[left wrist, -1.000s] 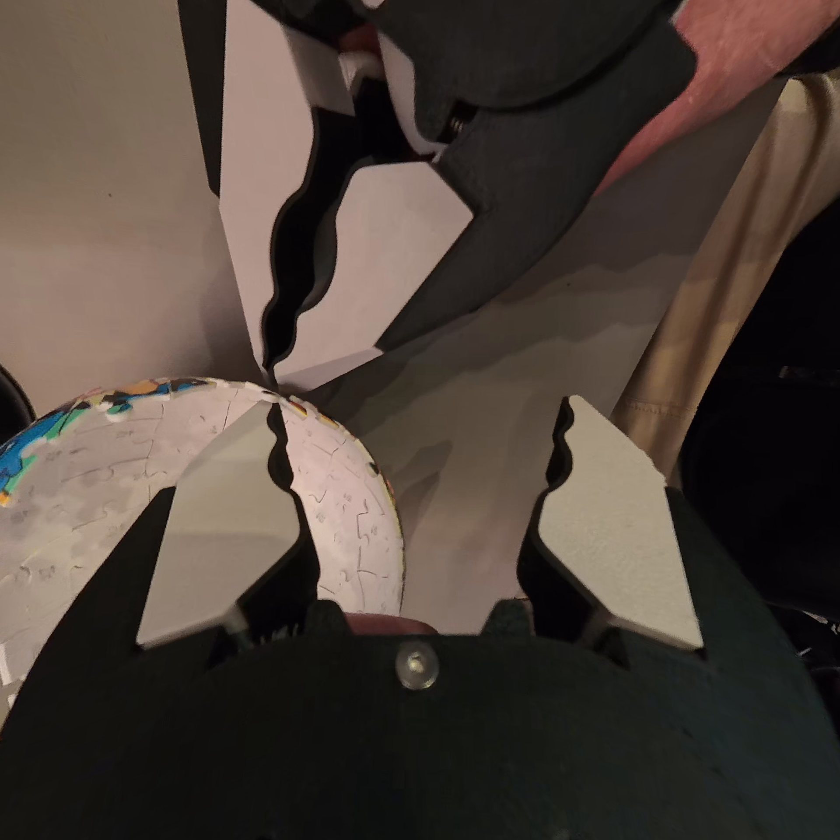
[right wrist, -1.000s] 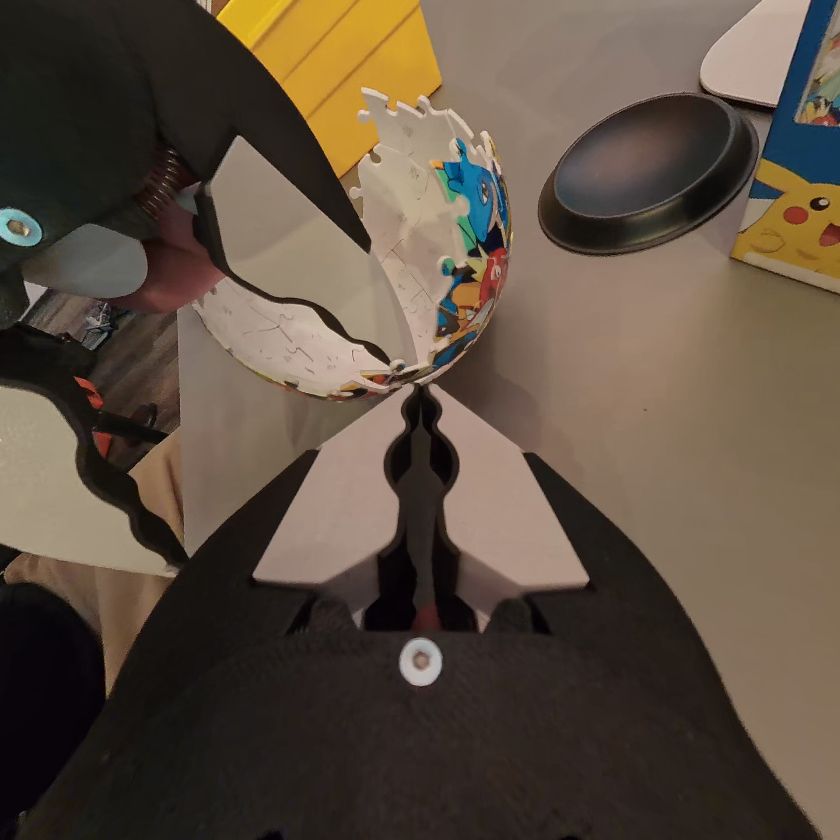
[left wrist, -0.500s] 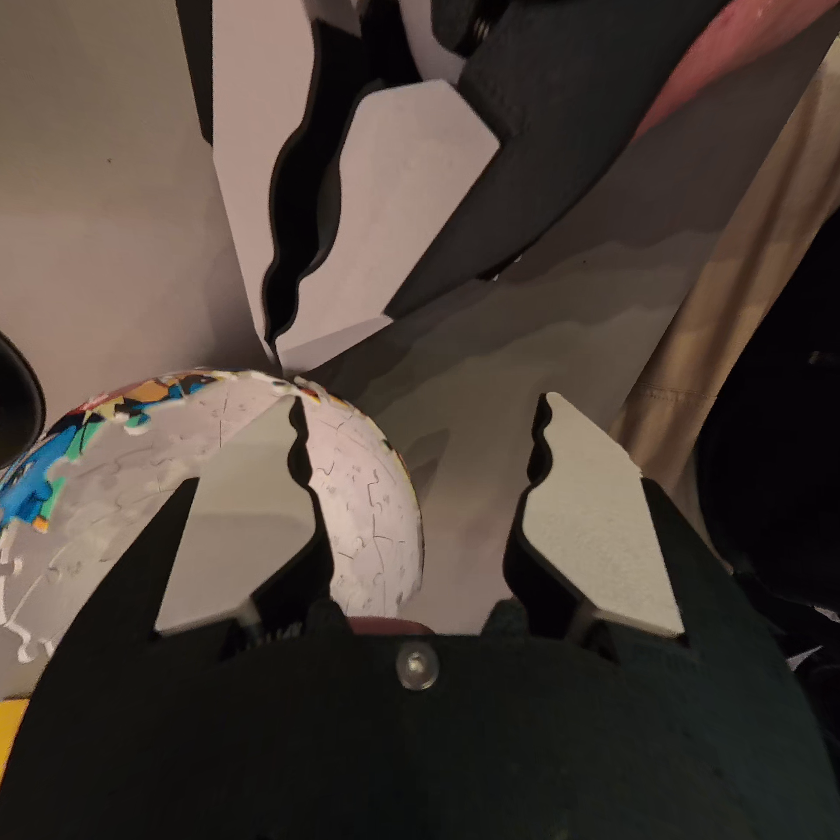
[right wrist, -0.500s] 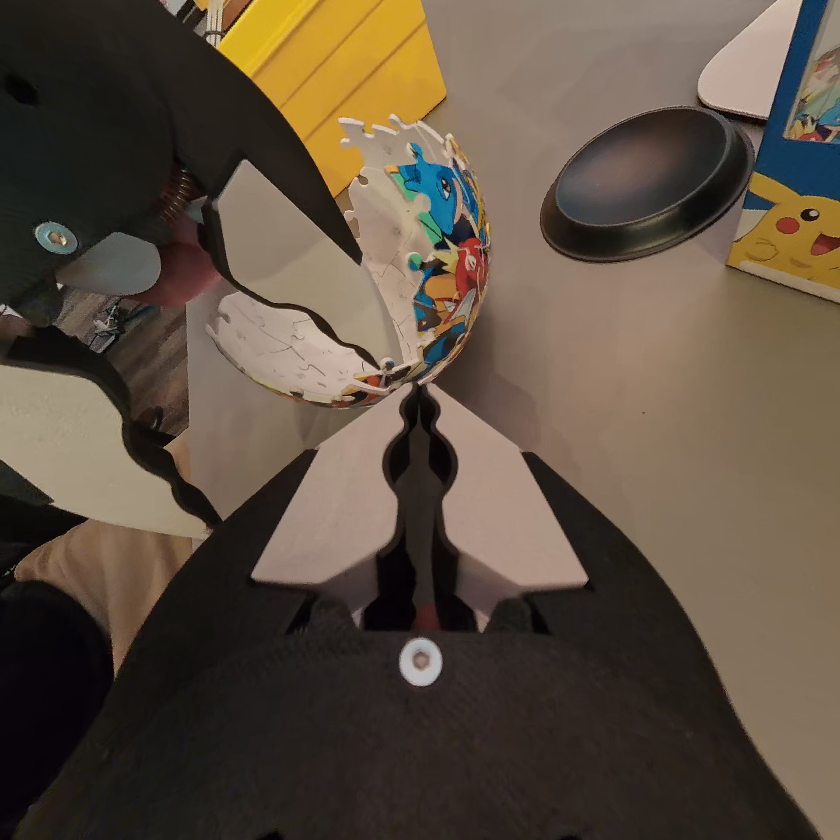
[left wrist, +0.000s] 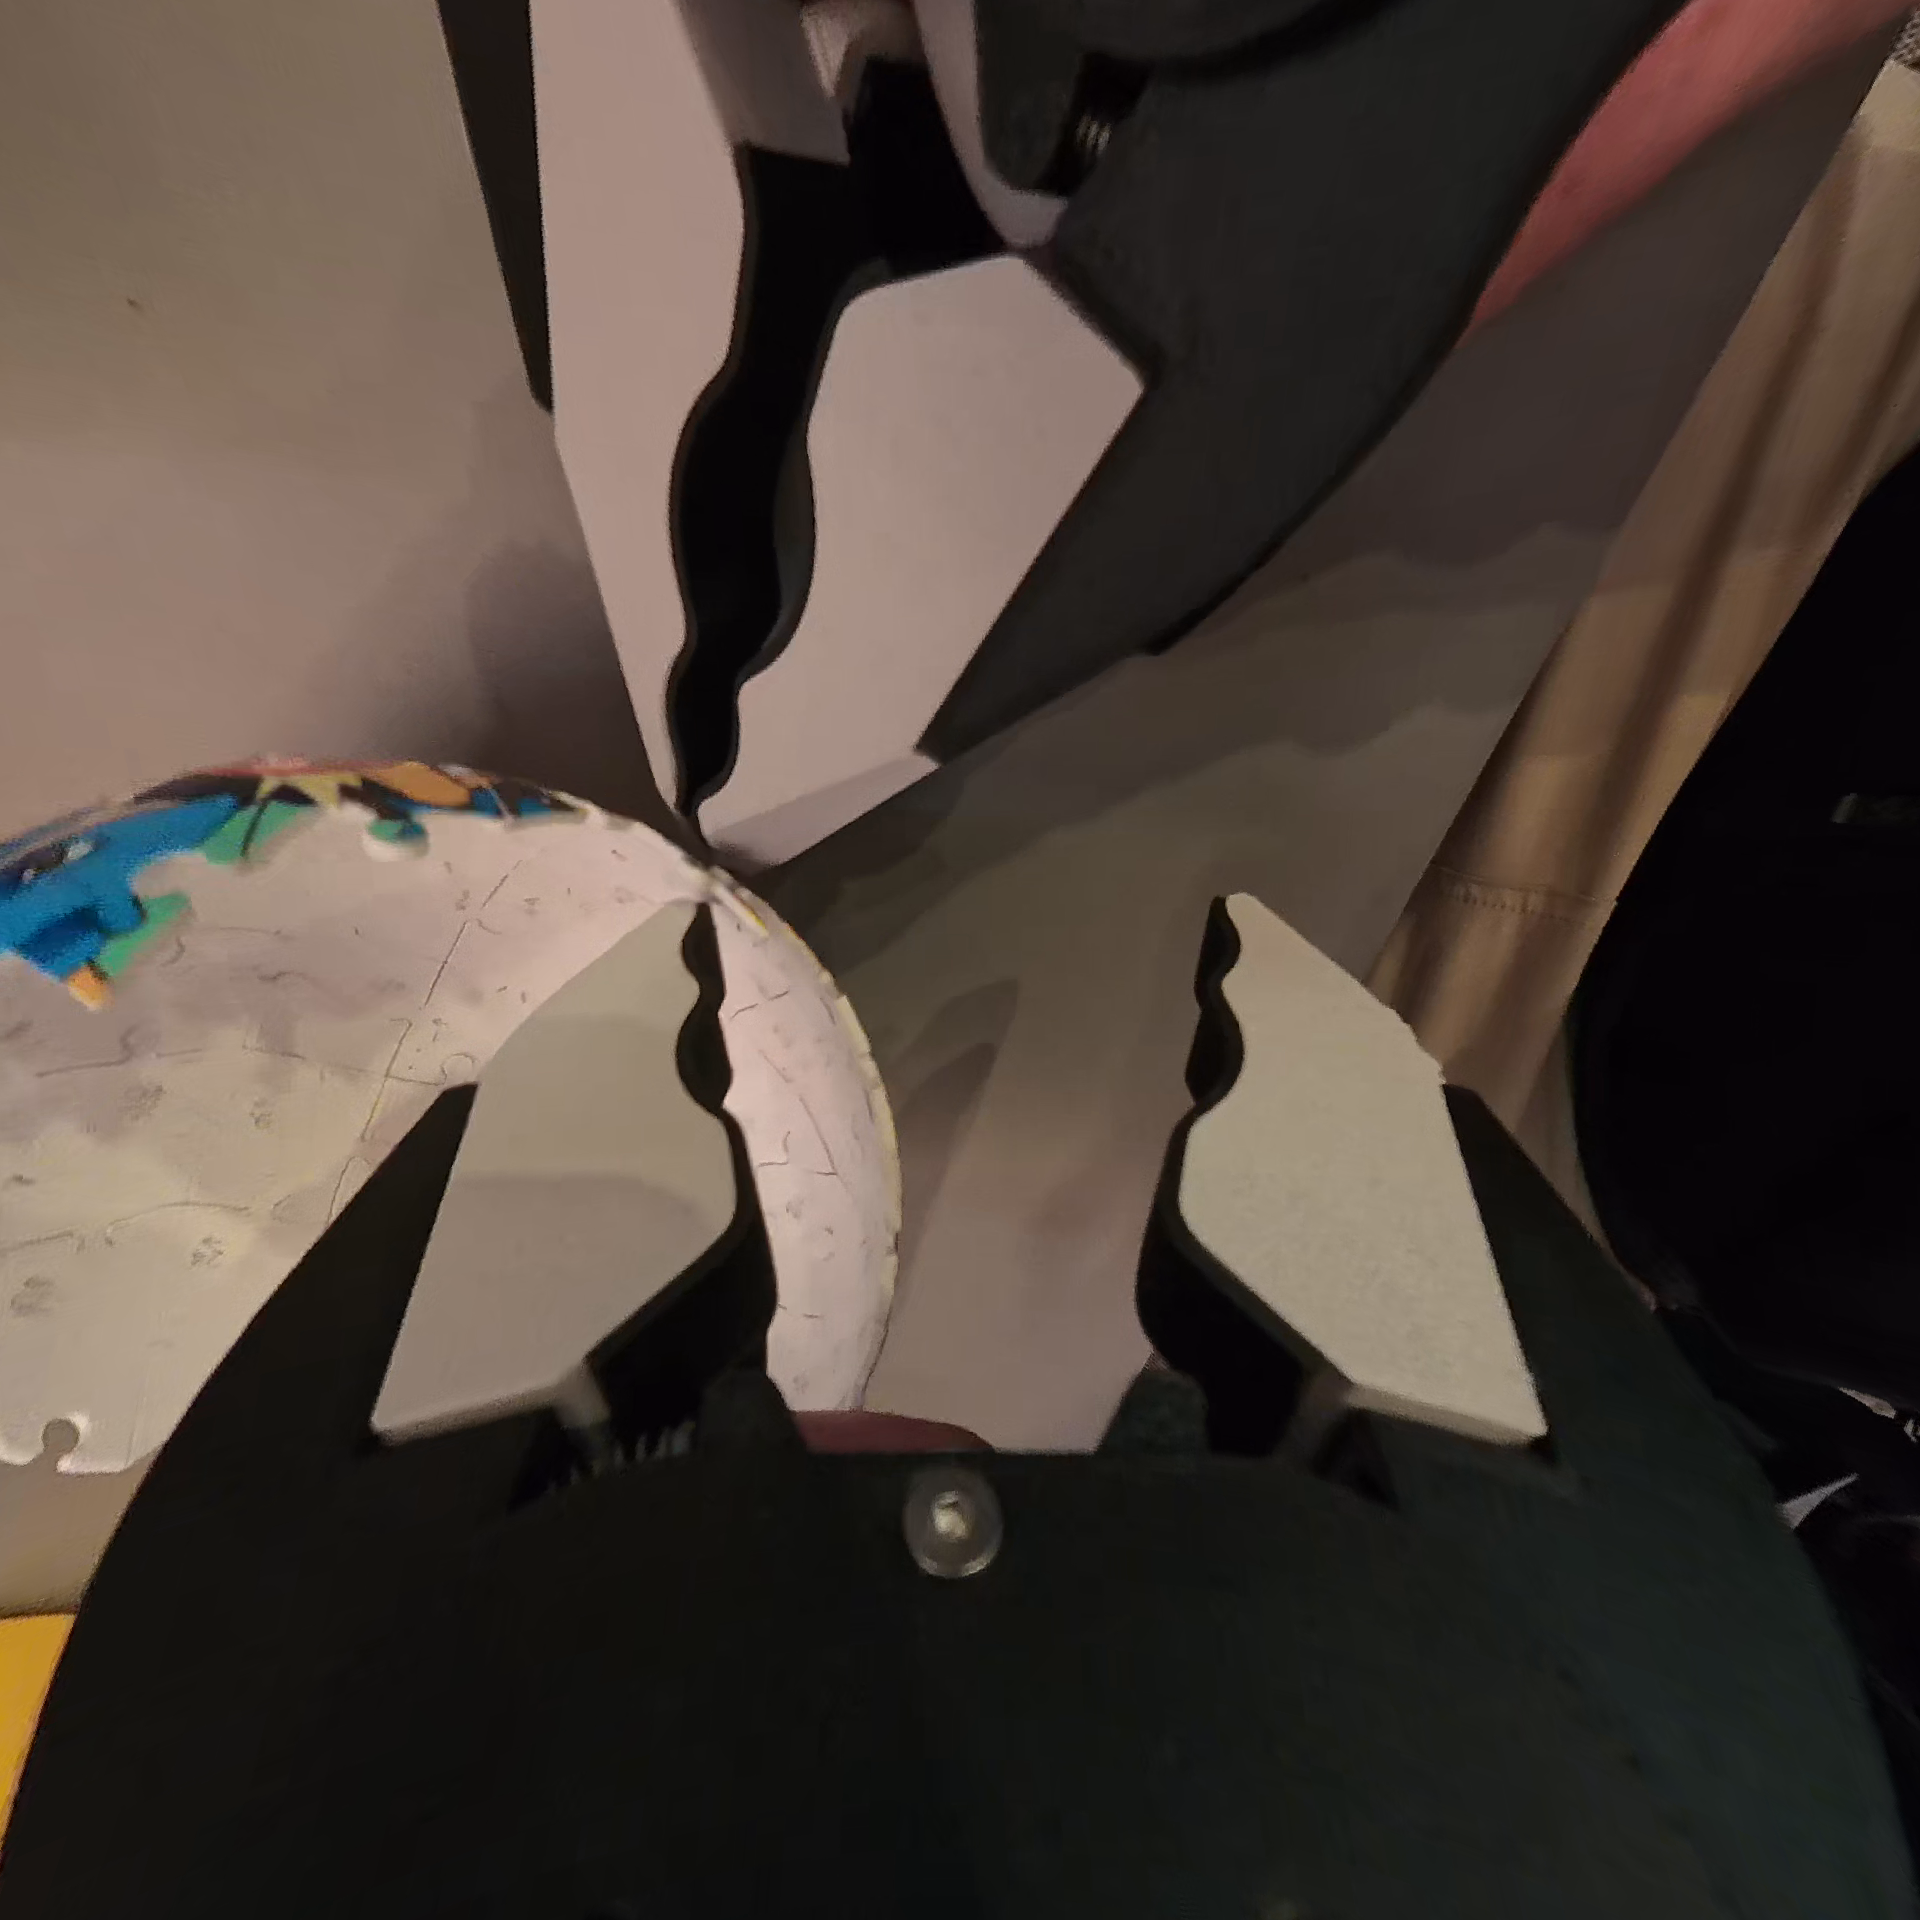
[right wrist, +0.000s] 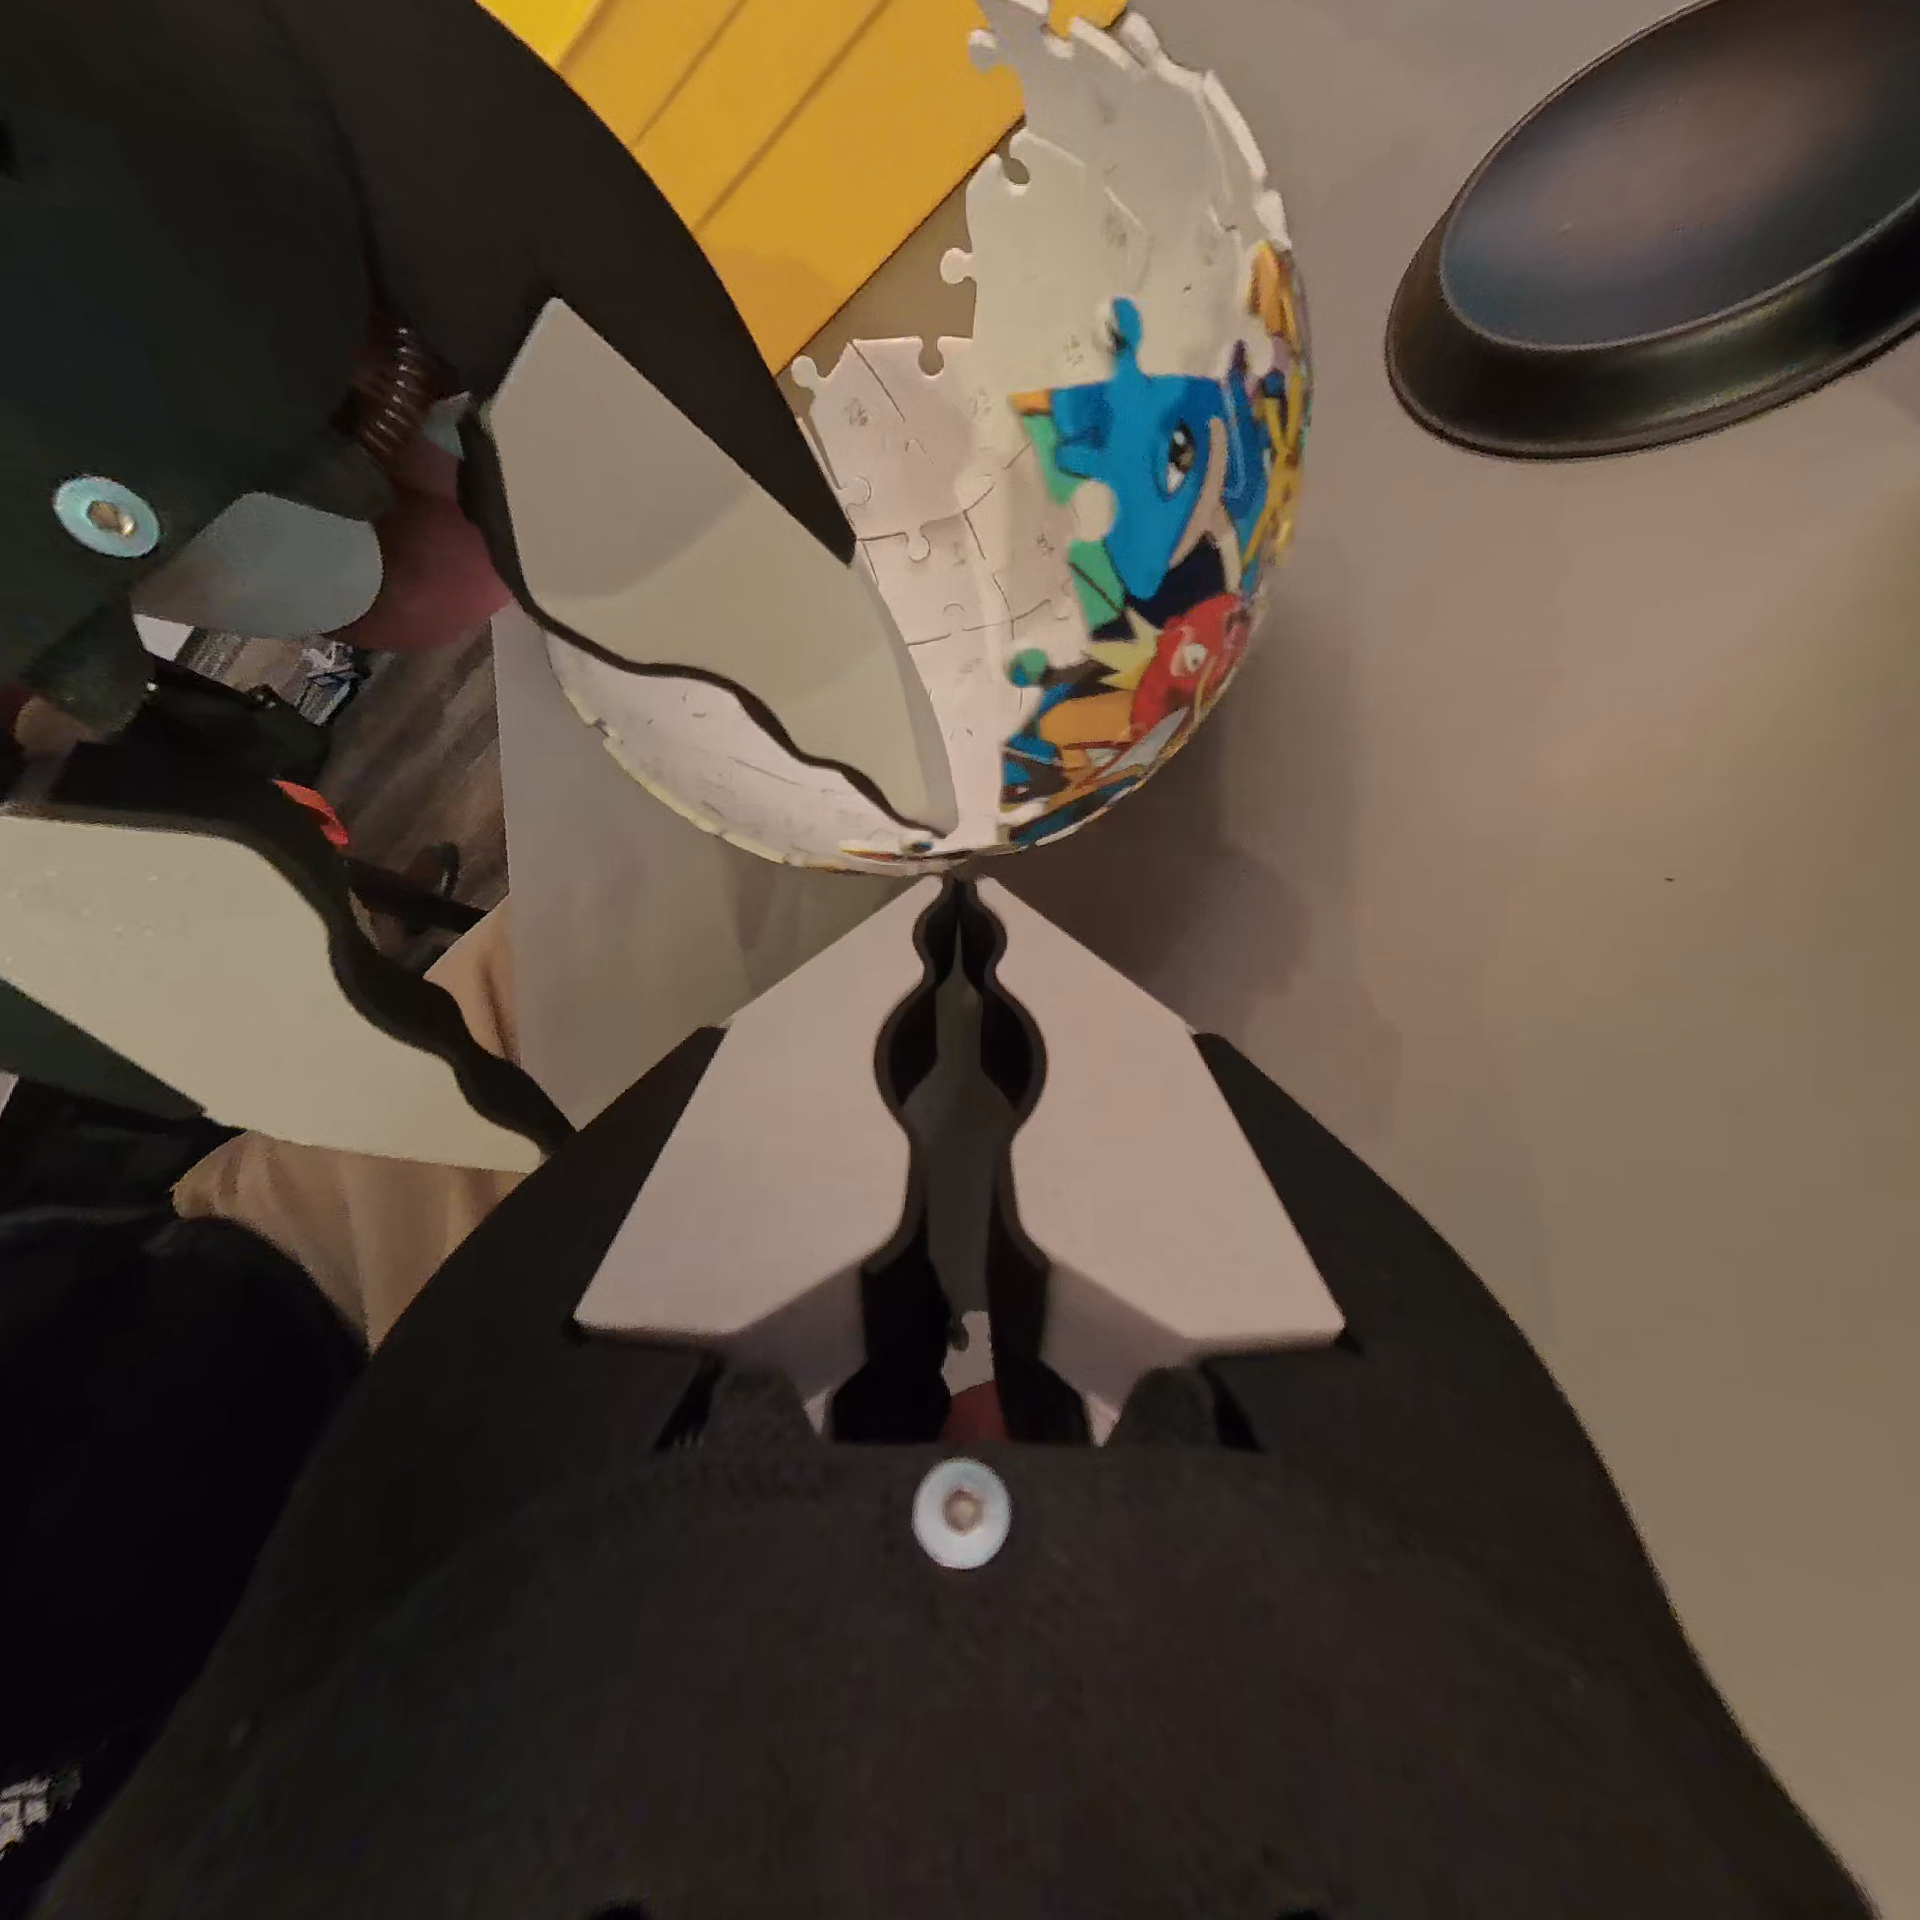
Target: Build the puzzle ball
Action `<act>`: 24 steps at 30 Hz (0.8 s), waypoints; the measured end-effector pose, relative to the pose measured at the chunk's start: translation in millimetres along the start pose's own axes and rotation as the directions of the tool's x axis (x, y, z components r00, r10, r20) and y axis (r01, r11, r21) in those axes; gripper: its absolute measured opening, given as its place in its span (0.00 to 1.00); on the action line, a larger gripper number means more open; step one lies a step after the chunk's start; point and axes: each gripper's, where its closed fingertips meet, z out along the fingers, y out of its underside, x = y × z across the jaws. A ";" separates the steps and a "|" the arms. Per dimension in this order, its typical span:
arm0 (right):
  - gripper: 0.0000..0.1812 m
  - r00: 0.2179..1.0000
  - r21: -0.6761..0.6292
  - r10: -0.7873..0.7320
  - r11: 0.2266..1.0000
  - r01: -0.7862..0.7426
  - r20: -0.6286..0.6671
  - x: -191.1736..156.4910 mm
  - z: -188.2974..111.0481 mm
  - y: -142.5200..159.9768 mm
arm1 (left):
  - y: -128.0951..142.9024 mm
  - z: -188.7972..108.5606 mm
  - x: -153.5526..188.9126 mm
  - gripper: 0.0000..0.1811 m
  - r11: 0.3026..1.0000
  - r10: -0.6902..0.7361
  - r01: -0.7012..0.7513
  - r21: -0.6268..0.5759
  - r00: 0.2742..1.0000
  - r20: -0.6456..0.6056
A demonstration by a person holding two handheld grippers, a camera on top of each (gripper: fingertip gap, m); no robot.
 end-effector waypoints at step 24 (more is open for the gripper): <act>0.00 0.998 0.017 0.067 0.998 -0.067 -0.008 0.8 3.1 0.2 | 3.5 3.9 2.2 0.49 0.999 -0.037 0.037 0.012 0.999 0.003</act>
